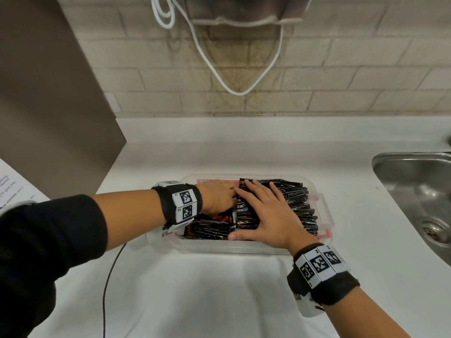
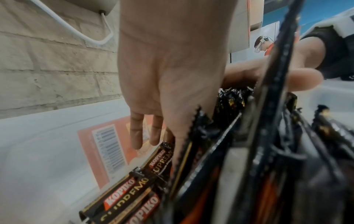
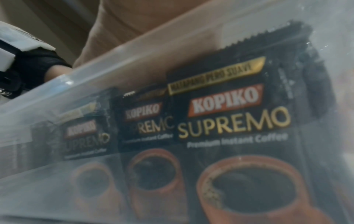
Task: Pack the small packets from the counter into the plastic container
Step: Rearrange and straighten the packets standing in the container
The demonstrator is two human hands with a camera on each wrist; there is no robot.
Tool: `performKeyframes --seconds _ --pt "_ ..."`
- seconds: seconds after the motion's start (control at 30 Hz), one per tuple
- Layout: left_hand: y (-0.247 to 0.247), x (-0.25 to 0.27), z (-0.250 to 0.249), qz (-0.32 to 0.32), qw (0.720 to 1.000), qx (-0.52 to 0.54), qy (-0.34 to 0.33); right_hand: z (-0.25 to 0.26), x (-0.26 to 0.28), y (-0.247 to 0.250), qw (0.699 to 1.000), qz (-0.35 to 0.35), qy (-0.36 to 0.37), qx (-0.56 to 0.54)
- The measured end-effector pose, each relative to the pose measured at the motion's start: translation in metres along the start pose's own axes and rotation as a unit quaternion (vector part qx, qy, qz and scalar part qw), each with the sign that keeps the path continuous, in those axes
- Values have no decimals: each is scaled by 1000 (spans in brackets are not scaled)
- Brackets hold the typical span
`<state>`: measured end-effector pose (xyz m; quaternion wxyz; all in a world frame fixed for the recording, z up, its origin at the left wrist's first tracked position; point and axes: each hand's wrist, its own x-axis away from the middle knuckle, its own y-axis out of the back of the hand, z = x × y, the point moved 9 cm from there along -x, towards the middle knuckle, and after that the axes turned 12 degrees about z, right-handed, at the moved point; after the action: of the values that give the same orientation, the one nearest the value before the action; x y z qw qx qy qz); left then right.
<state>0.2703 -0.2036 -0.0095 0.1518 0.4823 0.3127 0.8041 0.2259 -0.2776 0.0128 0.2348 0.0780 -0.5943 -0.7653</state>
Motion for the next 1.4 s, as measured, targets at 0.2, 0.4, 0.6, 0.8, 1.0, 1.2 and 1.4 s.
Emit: performKeyframes --seconds 0.2,0.4,0.6,0.8,1.0,1.2,1.4 --pt "6 4 1 -21 1000 -18 9 0 -1 -1 1000 -2 1 6" --pt "5 10 0 -10 1000 -24 -4 1 0 -1 1000 0 4 7" --pt "6 19 9 -8 998 56 -5 2 1 0 1000 -4 8 2" --pt "14 24 16 -58 996 56 49 0 -1 0 1000 -4 7 -4" --pt "13 21 24 -35 988 118 91 0 -1 -1 1000 -1 4 -1" --pt "4 18 29 -18 962 270 45 -1 -1 -1 1000 0 2 -3" --pt "12 30 54 -120 942 286 129 -1 -1 0 1000 -11 8 -18"
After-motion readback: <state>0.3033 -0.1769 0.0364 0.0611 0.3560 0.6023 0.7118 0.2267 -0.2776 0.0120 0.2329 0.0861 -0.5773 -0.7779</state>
